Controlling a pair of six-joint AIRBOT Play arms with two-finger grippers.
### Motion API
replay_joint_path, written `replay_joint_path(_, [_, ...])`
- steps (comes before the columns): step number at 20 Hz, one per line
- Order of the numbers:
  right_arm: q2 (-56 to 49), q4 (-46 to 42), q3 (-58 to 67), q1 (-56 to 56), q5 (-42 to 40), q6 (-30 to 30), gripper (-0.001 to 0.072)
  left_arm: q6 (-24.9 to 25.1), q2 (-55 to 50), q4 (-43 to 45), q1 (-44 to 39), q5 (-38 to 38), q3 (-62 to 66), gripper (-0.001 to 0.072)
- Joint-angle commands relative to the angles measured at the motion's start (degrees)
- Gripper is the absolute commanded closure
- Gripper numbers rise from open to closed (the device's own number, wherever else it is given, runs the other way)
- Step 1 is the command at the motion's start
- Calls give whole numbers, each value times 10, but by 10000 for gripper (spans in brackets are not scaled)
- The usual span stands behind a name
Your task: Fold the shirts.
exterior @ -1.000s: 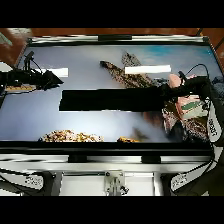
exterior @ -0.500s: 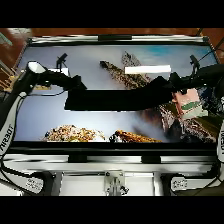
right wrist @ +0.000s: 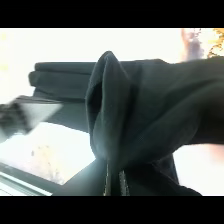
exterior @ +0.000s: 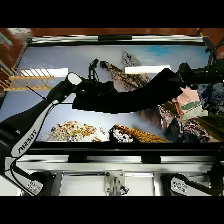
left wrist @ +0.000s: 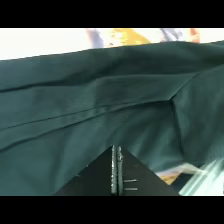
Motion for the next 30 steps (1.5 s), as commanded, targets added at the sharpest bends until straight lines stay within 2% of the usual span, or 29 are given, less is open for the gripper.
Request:
replay_joint_path(1, [44,0,0,0,-10,25,650,0,-20,-25,-41,36,0,668])
replay_joint_path(5, [79,0,0,0,-13,43,650,0,-63,-92,-80,43,0,668])
replay_joint_path(9, [100,0,0,0,-35,55,650,4,-102,-203,-120,89,1,668])
replay_joint_path(12, [109,0,0,0,-36,60,650,-14,-121,-242,-143,94,3,670])
replay_joint_path(15, [110,1,0,0,-37,65,650,-11,-131,-262,-146,94,19,670])
replay_joint_path(17, [110,0,0,0,-36,65,650,19,-127,-262,-132,86,26,671])
replay_joint_path(19, [106,-1,0,6,-31,65,650,20,-117,-226,-106,69,26,673])
replay_joint_path(22, [91,-22,0,53,-21,65,651,-29,-82,-107,-53,23,26,673])
replay_joint_path(25, [62,-53,0,110,25,65,650,-46,-15,-2,5,3,26,673])
replay_joint_path(30, [-21,-38,0,213,105,56,650,-55,106,101,116,-68,25,673])
